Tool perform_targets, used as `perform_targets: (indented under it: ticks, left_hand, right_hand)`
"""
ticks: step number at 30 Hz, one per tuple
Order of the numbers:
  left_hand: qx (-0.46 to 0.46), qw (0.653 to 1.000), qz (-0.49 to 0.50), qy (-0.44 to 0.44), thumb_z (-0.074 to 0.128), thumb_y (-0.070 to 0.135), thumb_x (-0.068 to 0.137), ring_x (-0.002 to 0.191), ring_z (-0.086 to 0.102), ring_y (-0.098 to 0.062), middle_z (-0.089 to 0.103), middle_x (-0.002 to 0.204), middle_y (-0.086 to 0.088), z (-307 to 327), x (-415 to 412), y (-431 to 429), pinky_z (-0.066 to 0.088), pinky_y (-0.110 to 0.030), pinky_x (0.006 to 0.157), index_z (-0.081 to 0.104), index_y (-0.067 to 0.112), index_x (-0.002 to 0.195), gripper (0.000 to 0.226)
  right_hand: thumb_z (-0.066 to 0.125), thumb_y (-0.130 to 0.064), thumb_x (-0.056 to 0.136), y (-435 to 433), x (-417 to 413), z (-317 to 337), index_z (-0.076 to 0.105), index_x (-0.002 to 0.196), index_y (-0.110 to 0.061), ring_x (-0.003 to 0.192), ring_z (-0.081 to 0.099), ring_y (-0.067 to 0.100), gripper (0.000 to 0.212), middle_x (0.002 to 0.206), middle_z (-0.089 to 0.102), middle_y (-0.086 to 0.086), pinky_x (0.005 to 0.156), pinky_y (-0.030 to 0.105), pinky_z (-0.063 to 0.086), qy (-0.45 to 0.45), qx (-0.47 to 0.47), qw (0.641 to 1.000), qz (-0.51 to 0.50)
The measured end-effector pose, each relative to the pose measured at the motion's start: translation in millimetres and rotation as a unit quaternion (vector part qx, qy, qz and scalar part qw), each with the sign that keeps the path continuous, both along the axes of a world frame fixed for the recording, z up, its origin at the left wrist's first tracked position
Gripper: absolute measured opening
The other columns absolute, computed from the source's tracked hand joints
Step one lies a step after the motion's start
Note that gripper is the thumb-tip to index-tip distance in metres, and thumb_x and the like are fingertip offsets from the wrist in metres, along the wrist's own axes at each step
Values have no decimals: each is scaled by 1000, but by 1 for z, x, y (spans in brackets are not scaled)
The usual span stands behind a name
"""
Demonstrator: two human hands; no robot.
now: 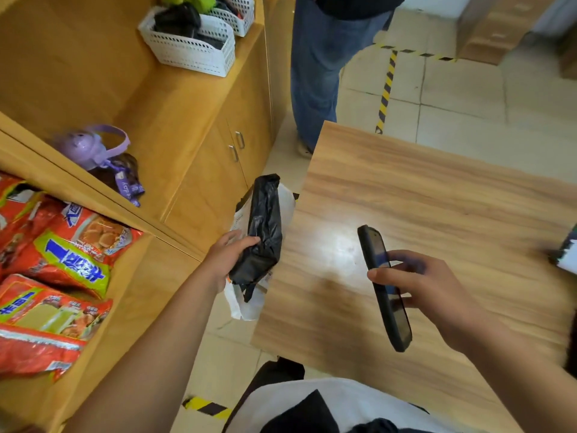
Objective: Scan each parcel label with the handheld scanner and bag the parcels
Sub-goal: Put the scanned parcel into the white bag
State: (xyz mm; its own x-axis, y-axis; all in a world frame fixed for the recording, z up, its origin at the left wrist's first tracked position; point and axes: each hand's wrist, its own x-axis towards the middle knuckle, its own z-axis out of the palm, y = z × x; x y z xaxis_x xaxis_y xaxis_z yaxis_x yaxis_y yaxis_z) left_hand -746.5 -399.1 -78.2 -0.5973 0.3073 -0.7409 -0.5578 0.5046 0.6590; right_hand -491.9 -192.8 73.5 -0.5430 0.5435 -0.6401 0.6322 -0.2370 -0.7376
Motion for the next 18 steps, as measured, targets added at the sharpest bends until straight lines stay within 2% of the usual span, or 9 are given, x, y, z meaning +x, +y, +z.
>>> perform_targets:
  ticks: [3,5,8,10,12,15,18]
  left_hand:
    - [-14,999,-11,-40,79,46,76,109,62,-23,65,124,-2,-19,-14,0,51,-32,74,61,30,121,51]
    - [-20,997,-27,-72,75,48,79,100,64,-21,69,117,-3,-30,-19,0,50,-28,67,65,29,114,41]
    - [-29,995,-52,-85,74,50,79,95,67,-21,70,114,-5,-45,-25,4,54,-26,60,64,27,116,45]
    - [-34,996,-52,-64,78,50,75,102,66,-29,67,118,-9,-59,-28,9,59,-38,77,60,20,122,59]
    - [-55,997,-36,-29,79,48,74,109,61,-33,61,125,-10,-71,-30,16,53,-46,94,53,12,132,74]
    - [-127,991,-22,28,78,51,73,118,48,-33,50,129,-9,-84,-32,27,44,-43,97,46,17,136,78]
    - [-259,957,-86,96,77,59,69,128,31,-38,36,139,-16,-87,-34,30,35,-46,101,33,30,144,92]
  right_hand:
    - [92,-36,58,-8,-1,-2,79,94,-28,67,73,16,39,72,74,-1,77,49,57,-10,10,1000,-16]
    - [94,-33,61,-13,-1,-3,78,97,-28,70,75,18,39,74,75,0,79,51,58,-20,14,999,-23]
    - [93,-35,60,-20,1,-5,78,100,-28,75,75,21,44,81,76,5,83,54,58,-32,28,999,-33]
    - [92,-32,66,-21,2,-6,79,100,-29,79,75,25,36,84,76,8,86,58,57,-37,33,998,-35]
    - [93,-36,62,-24,2,-5,80,97,-34,78,75,24,38,85,76,7,86,57,57,-43,33,998,-29]
    - [91,-48,45,-31,1,-3,78,102,-31,78,75,21,61,88,75,5,84,53,59,-48,40,997,-33]
    - [84,-60,39,-33,2,-5,74,114,-29,87,74,25,82,96,74,4,82,49,61,-58,56,996,-28]
